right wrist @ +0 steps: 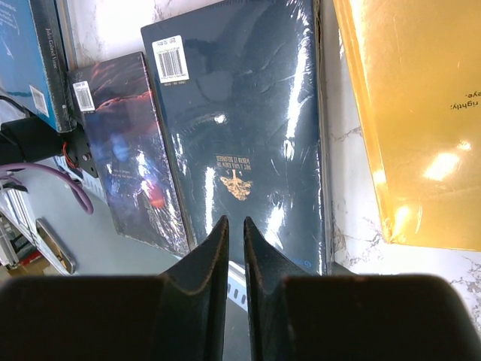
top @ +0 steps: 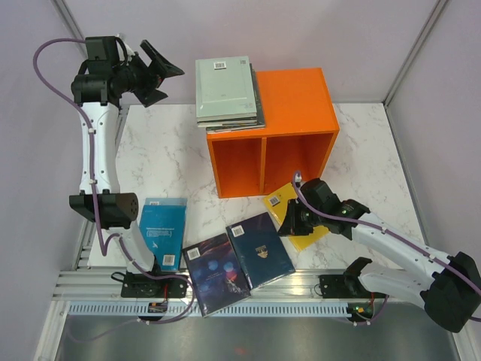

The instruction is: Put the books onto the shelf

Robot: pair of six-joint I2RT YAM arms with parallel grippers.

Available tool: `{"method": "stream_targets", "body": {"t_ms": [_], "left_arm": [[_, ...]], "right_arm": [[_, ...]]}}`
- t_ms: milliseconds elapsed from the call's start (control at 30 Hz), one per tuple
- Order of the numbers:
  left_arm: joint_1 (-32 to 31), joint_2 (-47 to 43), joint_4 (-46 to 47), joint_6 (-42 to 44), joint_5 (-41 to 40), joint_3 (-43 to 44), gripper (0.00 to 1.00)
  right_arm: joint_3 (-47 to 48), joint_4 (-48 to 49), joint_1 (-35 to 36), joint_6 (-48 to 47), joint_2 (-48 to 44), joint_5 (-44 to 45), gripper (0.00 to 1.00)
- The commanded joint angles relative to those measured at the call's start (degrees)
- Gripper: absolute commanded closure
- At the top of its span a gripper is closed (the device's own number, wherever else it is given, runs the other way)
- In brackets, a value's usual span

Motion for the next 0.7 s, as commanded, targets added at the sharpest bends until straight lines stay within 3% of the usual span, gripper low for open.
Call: {"method": "stream_targets", "body": {"t_ms": [0,133,167,200,267,300,333,367,400,500,633,667], "left_arm": [[0.26,-6.52,-1.06,1.37,-8.41,1.74,0.00],[0.26,-16.18,-1.23,1.81,-13.34,-12.30,0.00],[0.26,-18.47,-1.23,2.25,-13.61,-15.90,0.00],[0.00,-20.67,-1.23,2.42,-13.52,-24.03,0.00],[-0.62,-28.31,-0.62,3.21,-12.82,-32.94,0.00],[-0.62,-33.82,-0.36,3.56,-12.99,-41.95,0.00],[-0.71,-33.87,-0.01,3.74,-13.34,-46.65,0.00],[-1.06,-39.44,0.69,3.74,-13.34,-51.40,0.00],[-2.80,-42.11,1.83,3.66,-13.34,-60.58,0.00],[-4.22,-52.22,5.25,1.47,-10.37,-77.30,0.00],[-9.65,-58.83,10.54,-3.35,-4.38,-90.19,0.00],[-14.11,-59.27,12.02,-4.42,-5.34,-91.69,0.00]], "right_arm": [[1.09,1.34,-0.15,-0.20,0.21,0.22,0.83],[2.05,0.73,-0.15,-2.22,0.04,1.45,0.77],[2.23,0.73,-0.15,-2.49,0.30,1.37,0.71],[2.41,0.55,-0.15,-2.66,0.39,1.45,0.55],[2.23,0.46,-0.15,-2.75,0.48,2.07,0.40],[1.71,0.46,-0.15,-2.75,0.74,2.59,0.27],[1.36,0.46,-0.07,-2.75,0.74,2.60,0.22],[1.09,0.55,-0.15,-2.84,1.61,2.86,0.19],[0.48,0.55,-0.15,-3.01,2.40,2.86,0.13],[-0.92,1.95,-0.24,-3.28,5.22,1.98,0.12],[-3.56,5.64,-0.24,-2.49,8.11,0.66,0.12],[-4.09,6.35,-0.15,-2.14,8.73,0.57,0.12]]}}
